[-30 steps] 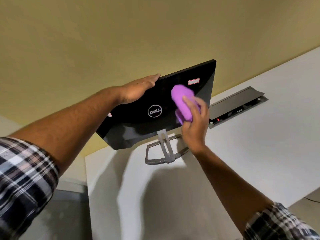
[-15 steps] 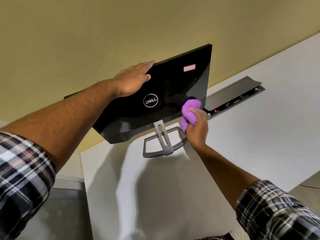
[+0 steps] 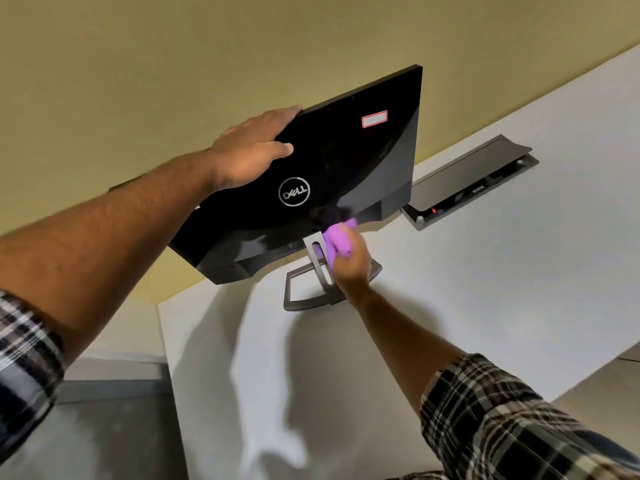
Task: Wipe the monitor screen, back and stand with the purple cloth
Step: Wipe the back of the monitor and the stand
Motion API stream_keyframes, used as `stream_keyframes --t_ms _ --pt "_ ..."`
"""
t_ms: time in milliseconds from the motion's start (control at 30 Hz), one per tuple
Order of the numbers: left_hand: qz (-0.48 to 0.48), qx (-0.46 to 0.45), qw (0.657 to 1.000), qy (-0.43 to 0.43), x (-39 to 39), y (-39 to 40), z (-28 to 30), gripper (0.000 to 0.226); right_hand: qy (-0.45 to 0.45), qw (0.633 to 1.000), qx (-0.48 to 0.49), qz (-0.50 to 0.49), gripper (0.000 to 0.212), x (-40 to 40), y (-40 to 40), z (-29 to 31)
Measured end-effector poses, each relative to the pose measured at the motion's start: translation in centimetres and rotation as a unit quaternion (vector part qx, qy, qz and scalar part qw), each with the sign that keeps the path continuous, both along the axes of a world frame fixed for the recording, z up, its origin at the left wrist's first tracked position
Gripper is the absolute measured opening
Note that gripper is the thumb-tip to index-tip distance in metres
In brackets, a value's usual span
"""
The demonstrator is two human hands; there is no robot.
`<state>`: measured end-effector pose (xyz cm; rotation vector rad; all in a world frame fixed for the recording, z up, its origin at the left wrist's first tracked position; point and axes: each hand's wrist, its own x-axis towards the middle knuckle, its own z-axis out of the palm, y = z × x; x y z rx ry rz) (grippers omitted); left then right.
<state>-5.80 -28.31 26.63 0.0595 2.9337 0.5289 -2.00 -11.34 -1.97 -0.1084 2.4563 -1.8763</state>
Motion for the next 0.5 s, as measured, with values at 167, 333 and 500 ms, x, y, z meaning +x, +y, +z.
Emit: stream_keyframes --t_ms 167,333,500 --pt "-0.007 -0.019 1.0 0.007 -0.3 -0.2 -0.4 0.074 0.032 0.995 0.057 0.077 0.019 -2.2 3.5 1.8" --pt "0.0 -0.014 1.0 -0.004 -0.7 -0.4 -0.4 0.076 -0.142 0.943 -0.202 -0.224 0.025 -2.8 3.0 4.2" --pt "0.006 -0.001 1.0 -0.008 -0.4 -0.9 -0.5 0.078 -0.109 0.974 -0.137 -0.142 0.029 -0.4 -0.7 4.6"
